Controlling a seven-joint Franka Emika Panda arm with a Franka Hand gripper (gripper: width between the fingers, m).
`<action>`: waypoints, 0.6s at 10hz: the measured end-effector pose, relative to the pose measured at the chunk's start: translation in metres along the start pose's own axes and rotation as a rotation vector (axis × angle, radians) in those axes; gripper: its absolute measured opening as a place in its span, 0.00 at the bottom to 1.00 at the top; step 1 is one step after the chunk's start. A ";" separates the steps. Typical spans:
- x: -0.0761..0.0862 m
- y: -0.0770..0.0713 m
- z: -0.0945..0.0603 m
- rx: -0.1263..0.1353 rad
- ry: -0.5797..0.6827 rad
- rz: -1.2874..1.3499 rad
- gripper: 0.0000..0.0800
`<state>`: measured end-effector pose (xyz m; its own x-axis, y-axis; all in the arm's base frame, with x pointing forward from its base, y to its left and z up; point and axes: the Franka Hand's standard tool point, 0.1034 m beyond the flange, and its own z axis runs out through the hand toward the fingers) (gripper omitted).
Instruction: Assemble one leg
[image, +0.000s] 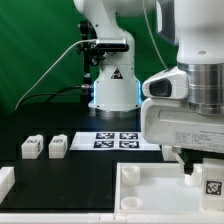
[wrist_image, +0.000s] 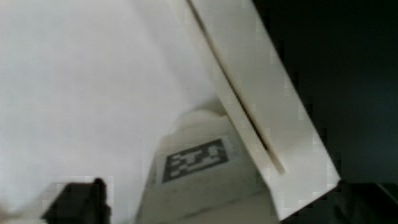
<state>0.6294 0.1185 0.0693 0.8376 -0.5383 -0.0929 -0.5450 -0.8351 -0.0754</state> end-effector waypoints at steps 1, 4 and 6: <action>0.000 0.000 0.000 0.000 0.000 -0.001 0.66; -0.001 -0.001 0.000 0.003 -0.003 0.236 0.37; -0.002 -0.003 0.000 0.008 -0.008 0.416 0.37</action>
Offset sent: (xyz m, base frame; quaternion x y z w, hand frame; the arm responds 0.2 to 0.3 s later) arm 0.0000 0.0000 0.0000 0.0000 0.0000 0.2667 0.9638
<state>0.6289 0.1219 0.0693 0.5454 -0.8289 -0.1247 -0.8374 -0.5454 -0.0371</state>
